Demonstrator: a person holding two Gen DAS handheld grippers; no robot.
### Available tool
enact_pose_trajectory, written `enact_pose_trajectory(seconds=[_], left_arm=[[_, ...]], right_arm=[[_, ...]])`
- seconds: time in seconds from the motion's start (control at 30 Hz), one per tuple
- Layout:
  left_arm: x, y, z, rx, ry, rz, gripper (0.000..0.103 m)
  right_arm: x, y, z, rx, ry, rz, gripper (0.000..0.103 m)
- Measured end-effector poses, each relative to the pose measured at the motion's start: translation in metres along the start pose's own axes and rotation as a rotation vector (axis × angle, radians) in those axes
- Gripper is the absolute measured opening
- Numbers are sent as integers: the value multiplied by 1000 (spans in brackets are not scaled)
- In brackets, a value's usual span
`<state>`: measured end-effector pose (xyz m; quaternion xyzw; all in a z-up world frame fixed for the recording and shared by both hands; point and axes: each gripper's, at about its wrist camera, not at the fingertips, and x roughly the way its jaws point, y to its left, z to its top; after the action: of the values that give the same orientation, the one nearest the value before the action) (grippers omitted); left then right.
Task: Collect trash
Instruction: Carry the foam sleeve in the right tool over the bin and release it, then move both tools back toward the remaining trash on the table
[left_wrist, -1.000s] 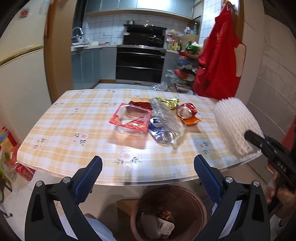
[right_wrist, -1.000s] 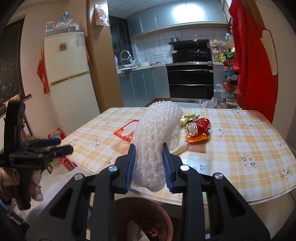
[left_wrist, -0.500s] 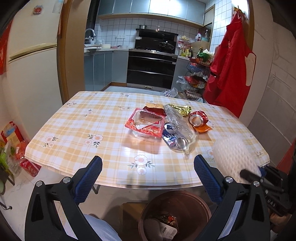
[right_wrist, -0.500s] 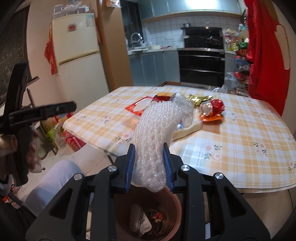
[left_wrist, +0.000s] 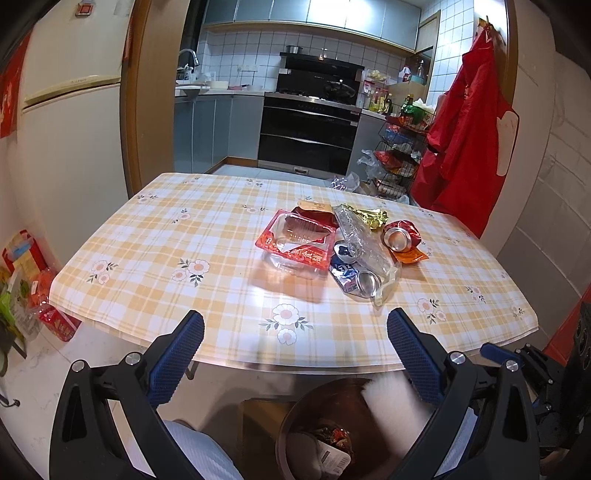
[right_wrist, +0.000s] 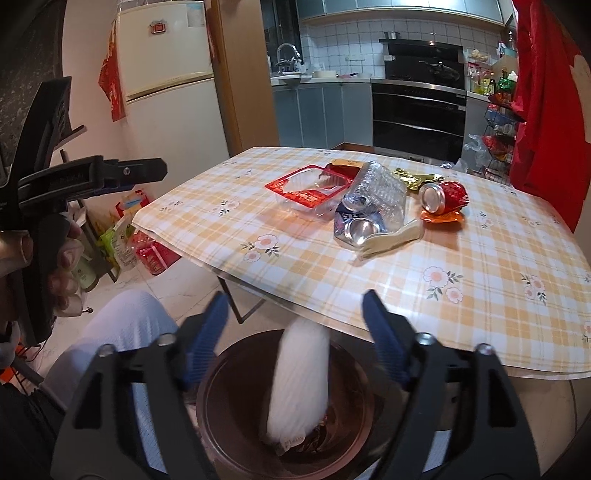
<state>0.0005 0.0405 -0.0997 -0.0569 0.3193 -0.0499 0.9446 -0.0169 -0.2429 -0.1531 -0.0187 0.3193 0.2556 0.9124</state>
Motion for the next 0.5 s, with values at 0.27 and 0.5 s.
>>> enact_pose_trajectory(seconds=[0.27,0.5], left_arm=[[4,-2,-3,1,15,-4,97],[11,-4,-6,4,36,-11,97]], right_arm=[[4,-14,-1,33,13,-130,97],[8,-24,-6,50,29,-179,97]])
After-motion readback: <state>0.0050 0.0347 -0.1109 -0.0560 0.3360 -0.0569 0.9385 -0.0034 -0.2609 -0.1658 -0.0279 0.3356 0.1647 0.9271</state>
